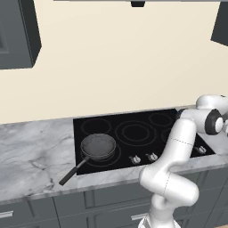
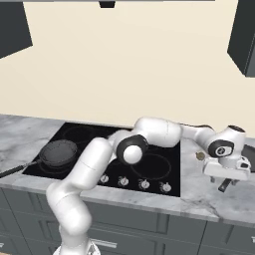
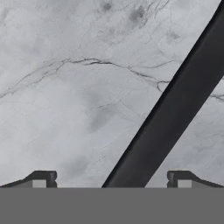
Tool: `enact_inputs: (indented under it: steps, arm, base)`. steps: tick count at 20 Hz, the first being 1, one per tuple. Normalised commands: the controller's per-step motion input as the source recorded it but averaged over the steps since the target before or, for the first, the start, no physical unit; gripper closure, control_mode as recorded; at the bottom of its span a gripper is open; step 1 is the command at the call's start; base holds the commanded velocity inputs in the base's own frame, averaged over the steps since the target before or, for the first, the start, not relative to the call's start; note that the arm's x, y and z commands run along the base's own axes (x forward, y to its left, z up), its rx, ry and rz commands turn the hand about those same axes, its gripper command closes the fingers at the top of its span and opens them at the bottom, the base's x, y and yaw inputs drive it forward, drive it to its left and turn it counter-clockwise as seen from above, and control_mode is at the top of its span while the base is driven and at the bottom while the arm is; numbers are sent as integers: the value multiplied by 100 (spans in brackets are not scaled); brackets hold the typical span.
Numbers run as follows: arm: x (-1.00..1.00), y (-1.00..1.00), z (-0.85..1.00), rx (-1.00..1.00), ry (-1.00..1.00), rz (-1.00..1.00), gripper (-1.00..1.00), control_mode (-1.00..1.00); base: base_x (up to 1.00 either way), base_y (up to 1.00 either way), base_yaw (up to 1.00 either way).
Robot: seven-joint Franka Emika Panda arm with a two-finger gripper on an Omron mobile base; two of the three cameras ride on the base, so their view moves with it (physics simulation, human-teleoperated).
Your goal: Place both pans onto different burners. Then place the garlic and the chicken drumstick on different pans.
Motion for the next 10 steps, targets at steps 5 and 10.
enact_inputs:
  steps: [5, 10]
  arm:
    - [10, -18, -4, 0, 0, 0, -100, -100]
    - [2, -11, -19, 0, 0, 0, -100, -100]
  base:
    - [0, 0, 0]
    - [0, 0, 0]
